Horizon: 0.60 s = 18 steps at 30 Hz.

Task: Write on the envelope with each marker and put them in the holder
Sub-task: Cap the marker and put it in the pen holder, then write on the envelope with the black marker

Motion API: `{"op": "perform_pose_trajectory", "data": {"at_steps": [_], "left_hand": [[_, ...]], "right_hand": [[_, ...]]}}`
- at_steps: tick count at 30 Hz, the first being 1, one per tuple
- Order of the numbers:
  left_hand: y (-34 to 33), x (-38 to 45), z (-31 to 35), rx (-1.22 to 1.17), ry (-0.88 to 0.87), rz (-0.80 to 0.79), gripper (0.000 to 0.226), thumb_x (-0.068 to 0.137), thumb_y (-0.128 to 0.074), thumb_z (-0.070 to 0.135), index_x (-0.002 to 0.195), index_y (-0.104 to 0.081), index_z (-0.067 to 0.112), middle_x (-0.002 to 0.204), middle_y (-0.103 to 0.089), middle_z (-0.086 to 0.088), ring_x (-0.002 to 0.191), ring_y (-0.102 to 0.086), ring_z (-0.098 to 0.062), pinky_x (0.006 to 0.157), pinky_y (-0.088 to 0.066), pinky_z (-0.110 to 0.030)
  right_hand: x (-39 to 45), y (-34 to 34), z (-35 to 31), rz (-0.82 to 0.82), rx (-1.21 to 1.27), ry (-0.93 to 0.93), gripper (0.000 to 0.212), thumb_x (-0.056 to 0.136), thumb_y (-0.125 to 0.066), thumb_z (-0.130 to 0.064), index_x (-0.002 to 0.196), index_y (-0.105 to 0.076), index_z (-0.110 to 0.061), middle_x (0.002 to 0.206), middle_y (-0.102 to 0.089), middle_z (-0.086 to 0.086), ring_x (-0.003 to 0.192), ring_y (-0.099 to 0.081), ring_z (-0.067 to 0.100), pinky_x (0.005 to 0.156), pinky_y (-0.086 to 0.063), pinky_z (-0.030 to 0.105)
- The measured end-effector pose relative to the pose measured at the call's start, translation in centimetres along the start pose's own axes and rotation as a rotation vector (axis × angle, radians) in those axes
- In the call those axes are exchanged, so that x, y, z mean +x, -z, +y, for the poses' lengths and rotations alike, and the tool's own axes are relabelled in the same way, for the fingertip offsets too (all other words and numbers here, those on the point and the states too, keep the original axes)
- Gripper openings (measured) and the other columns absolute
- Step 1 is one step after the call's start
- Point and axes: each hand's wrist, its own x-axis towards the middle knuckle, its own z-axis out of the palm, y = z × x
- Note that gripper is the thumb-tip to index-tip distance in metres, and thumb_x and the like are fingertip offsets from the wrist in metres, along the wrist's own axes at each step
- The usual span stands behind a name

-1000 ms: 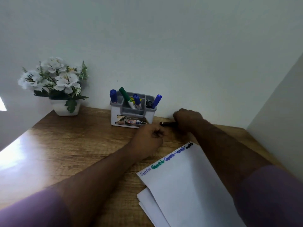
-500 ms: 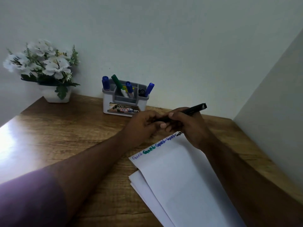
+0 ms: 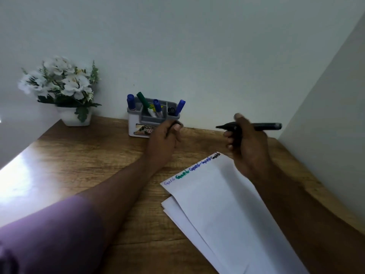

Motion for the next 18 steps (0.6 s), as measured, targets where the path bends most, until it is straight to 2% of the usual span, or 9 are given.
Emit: {"op": "perform_pose_trajectory", "data": {"at_steps": [2, 4, 6, 8, 9, 10, 12, 15, 18], "left_hand": [[0.3, -0.4, 0.7, -0.123, 0.071, -0.020, 0.025, 0.101, -0.040, 0.013, 0.119, -0.057, 0.011, 0.080, -0.060, -0.005, 0.058, -0.055, 0.004, 0.048, -0.042, -0.009], [1.1, -0.9, 1.9, -0.078, 0.112, -0.062, 0.024, 0.101, -0.039, 0.010, 0.115, -0.058, 0.008, 0.092, -0.061, -0.009, 0.068, -0.055, -0.003, 0.049, -0.043, -0.007], [2.5, -1.3, 3.3, 0.080, 0.134, -0.164, 0.021, 0.101, -0.040, 0.014, 0.107, -0.059, 0.010, 0.094, -0.059, -0.004, 0.075, -0.052, -0.009, 0.053, -0.042, -0.007], [4.6, -2.1, 3.9, 0.392, 0.127, -0.395, 0.018, 0.099, -0.044, 0.026, 0.102, -0.059, 0.017, 0.086, -0.056, 0.007, 0.075, -0.050, -0.006, 0.059, -0.040, -0.014], [5.6, -2.6, 3.8, 0.562, 0.109, -0.516, 0.016, 0.098, -0.046, 0.031, 0.098, -0.059, 0.022, 0.084, -0.055, 0.011, 0.076, -0.051, -0.006, 0.060, -0.038, -0.017], [6.3, -3.1, 3.7, 0.678, 0.099, -0.626, 0.014, 0.096, -0.048, 0.035, 0.090, -0.058, 0.029, 0.081, -0.055, 0.012, 0.077, -0.052, -0.007, 0.060, -0.036, -0.020], [7.2, -3.7, 3.0, 0.738, 0.123, -0.778, 0.019, 0.092, -0.053, 0.042, 0.076, -0.055, 0.032, 0.076, -0.056, 0.011, 0.074, -0.053, -0.008, 0.060, -0.037, -0.023], [7.7, -3.0, 2.2, 0.685, 0.161, -0.848, 0.025, 0.081, -0.067, 0.044, 0.068, -0.058, 0.025, 0.071, -0.060, 0.007, 0.068, -0.055, -0.009, 0.062, -0.045, -0.027], [8.2, -2.1, 1.8, 0.646, 0.167, -0.883, 0.027, 0.074, -0.074, 0.043, 0.069, -0.061, 0.020, 0.065, -0.061, 0.012, 0.062, -0.054, -0.001, 0.060, -0.045, -0.026]], "right_hand": [[-1.9, -0.2, 1.2, -0.185, -0.049, -0.041, 0.021, 0.088, -0.065, -0.025, 0.083, -0.068, -0.004, 0.060, -0.063, 0.007, 0.042, -0.052, 0.012, 0.039, -0.041, 0.020], [-3.5, -0.6, 2.2, -0.349, -0.126, -0.077, 0.024, 0.080, -0.069, -0.026, 0.082, -0.071, -0.002, 0.061, -0.064, 0.012, 0.041, -0.054, 0.015, 0.040, -0.045, 0.023], [-4.4, -1.0, 3.3, -0.501, -0.184, -0.142, 0.021, 0.073, -0.071, -0.023, 0.074, -0.072, -0.002, 0.059, -0.065, 0.014, 0.041, -0.055, 0.016, 0.039, -0.047, 0.024], [-4.6, -1.4, 4.3, -0.617, -0.212, -0.228, 0.009, 0.072, -0.072, -0.013, 0.070, -0.072, -0.004, 0.060, -0.066, 0.012, 0.043, -0.057, 0.015, 0.042, -0.049, 0.023], [-4.6, -1.5, 4.8, -0.656, -0.249, -0.232, 0.005, 0.074, -0.072, -0.007, 0.069, -0.073, -0.006, 0.061, -0.066, 0.011, 0.046, -0.057, 0.015, 0.043, -0.049, 0.022], [-4.4, -1.5, 5.1, -0.682, -0.303, -0.208, 0.009, 0.077, -0.071, -0.002, 0.071, -0.073, -0.007, 0.062, -0.065, 0.010, 0.048, -0.056, 0.014, 0.044, -0.048, 0.022], [-4.1, -1.5, 5.6, -0.709, -0.375, -0.167, 0.009, 0.082, -0.066, 0.004, 0.077, -0.071, -0.002, 0.060, -0.062, 0.010, 0.046, -0.052, 0.014, 0.043, -0.042, 0.021], [-4.0, -1.7, 5.4, -0.712, -0.416, -0.141, 0.005, 0.083, -0.065, 0.004, 0.080, -0.068, 0.005, 0.056, -0.059, 0.009, 0.043, -0.047, 0.012, 0.039, -0.038, 0.019], [-4.2, -2.0, 5.2, -0.723, -0.505, -0.081, 0.006, 0.082, -0.067, 0.001, 0.077, -0.070, 0.002, 0.055, -0.062, 0.008, 0.045, -0.050, 0.014, 0.042, -0.040, 0.021]]}}
